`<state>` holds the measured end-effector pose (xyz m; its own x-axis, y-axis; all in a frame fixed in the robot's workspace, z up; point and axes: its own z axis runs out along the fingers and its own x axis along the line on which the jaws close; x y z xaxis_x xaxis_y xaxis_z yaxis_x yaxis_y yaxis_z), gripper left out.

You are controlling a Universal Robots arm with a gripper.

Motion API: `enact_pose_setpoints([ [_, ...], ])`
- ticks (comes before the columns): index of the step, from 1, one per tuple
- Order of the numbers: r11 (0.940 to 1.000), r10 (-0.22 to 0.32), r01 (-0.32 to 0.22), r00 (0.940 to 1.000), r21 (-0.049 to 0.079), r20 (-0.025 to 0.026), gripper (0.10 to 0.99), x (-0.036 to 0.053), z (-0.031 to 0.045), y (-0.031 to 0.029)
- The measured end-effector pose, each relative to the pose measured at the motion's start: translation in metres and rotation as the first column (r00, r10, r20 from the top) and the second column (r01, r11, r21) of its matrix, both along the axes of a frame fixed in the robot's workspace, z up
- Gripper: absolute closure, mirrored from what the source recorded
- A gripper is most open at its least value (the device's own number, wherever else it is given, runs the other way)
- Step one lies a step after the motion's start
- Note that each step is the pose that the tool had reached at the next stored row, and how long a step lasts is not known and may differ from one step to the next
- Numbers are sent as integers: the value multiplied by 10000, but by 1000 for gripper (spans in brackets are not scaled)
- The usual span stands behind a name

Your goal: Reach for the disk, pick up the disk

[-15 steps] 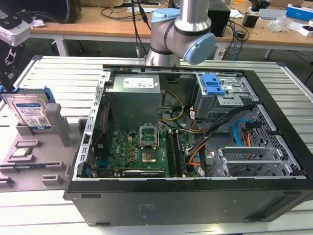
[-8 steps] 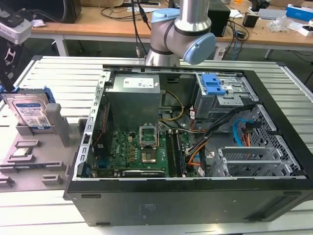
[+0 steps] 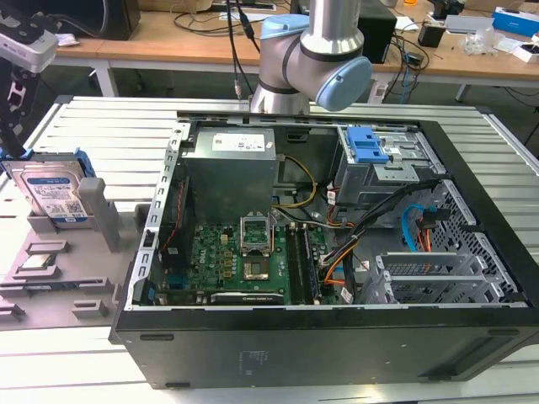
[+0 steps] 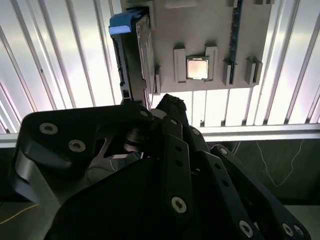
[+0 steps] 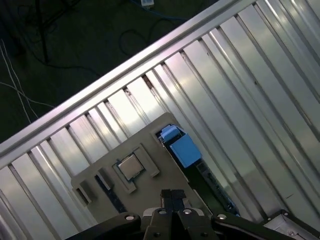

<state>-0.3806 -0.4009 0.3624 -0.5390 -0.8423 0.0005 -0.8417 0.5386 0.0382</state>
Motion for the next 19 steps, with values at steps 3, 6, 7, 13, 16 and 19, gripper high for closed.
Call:
enact_pose_setpoints([
  [3,9988,499,-499,9988,0,0,980,0,0,0],
  [6,9970,769,-769,9970,-1,0,980,0,0,0],
  [7,9963,861,-861,9963,-1,0,980,0,0,0],
  [13,9857,1687,-1687,9857,0,0,980,0,0,0],
  [16,9761,2171,-2171,9761,0,0,980,0,0,0],
  [19,9650,2623,-2623,9650,-1,1,980,0,0,0],
])
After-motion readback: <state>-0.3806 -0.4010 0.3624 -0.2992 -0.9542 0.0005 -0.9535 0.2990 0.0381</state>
